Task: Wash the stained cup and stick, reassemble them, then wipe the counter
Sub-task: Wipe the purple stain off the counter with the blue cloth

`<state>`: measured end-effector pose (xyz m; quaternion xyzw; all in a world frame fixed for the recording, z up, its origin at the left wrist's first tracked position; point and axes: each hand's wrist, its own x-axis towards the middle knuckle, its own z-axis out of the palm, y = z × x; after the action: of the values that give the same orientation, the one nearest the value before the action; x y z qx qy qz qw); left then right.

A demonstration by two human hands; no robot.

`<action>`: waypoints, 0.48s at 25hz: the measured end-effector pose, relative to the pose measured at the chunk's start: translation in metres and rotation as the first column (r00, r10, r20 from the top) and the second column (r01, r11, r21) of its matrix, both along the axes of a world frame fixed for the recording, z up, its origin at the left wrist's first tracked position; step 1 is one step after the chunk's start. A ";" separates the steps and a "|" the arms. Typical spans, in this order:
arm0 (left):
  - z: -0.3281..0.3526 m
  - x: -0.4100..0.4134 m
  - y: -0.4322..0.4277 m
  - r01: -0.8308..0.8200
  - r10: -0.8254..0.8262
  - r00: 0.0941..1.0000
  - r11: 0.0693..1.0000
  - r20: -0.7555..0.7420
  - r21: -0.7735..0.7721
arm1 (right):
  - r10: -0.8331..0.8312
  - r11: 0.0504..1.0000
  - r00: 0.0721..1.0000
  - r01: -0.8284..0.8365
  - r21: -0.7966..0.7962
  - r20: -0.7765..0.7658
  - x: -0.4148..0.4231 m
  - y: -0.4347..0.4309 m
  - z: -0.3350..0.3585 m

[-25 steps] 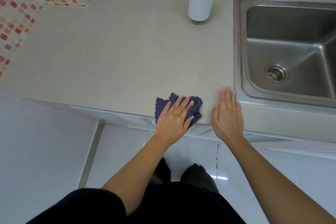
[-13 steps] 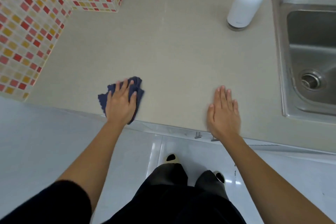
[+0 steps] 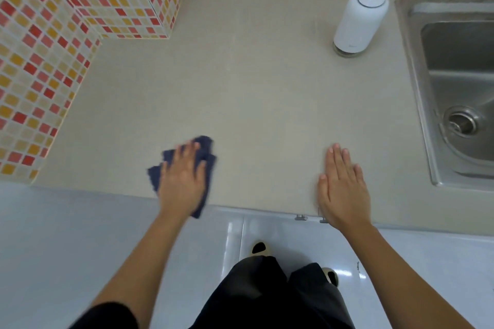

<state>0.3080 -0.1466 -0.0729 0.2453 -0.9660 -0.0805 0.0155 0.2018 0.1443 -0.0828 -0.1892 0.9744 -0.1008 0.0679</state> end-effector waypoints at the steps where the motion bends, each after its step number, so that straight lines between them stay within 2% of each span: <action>1: 0.004 -0.010 -0.029 -0.087 0.087 0.996 0.996 0.017 -0.003 | -0.005 1.000 1.000 0.005 -0.006 -0.010 0.000 -0.001 0.000; 3: 0.009 -0.050 -0.053 -0.156 0.156 0.988 0.988 0.023 0.007 | 0.007 0.999 1.000 -0.008 -0.043 -0.005 -0.001 -0.003 0.002; 5: 0.007 -0.103 -0.030 -0.106 0.106 0.994 0.994 0.000 -0.004 | 0.006 0.997 1.000 -0.005 -0.080 0.019 -0.003 0.001 0.004; 9: -0.001 -0.192 0.095 0.224 -0.224 0.975 0.974 0.001 0.037 | -0.227 0.970 0.974 0.226 -0.086 -0.012 -0.039 0.054 0.011; 12: -0.003 -0.173 0.189 0.543 -0.544 0.839 0.837 -0.003 0.072 | -0.356 0.935 0.933 0.355 -0.023 -0.058 -0.068 0.112 0.015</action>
<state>0.1352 0.0428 -0.0762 -0.0376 -0.9926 -0.1131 -0.0250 0.1341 0.2567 -0.0678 -0.0133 0.9935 -0.1114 0.0176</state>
